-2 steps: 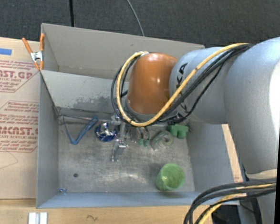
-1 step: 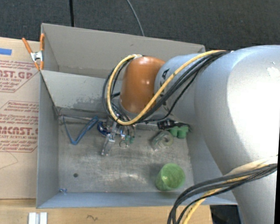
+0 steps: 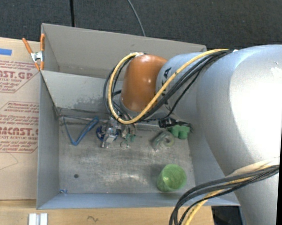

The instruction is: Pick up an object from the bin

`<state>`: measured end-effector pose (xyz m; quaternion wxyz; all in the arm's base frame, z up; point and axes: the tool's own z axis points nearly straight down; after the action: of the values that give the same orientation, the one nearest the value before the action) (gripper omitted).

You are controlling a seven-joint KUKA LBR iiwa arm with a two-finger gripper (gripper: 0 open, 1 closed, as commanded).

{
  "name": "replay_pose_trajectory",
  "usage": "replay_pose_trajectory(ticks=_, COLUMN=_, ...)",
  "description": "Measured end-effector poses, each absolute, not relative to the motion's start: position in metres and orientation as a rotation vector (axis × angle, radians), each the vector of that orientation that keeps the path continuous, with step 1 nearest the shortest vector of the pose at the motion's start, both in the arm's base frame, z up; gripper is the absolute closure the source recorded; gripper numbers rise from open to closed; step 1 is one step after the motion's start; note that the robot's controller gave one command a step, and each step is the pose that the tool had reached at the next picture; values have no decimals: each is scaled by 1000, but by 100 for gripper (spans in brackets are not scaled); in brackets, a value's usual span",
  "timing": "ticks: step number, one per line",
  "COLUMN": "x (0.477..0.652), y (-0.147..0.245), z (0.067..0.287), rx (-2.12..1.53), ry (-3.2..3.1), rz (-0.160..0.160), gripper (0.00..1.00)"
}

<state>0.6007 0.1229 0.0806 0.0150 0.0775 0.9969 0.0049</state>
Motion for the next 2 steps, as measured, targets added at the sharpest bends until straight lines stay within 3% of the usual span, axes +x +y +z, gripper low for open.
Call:
replay_pose_trajectory(ticks=1, x=582, y=110, z=238, rx=-60, ry=3130, rz=2, gripper=100)
replay_pose_trajectory(ticks=2, x=581, y=109, z=233, rx=-59, ry=3138, rz=1, gripper=0)
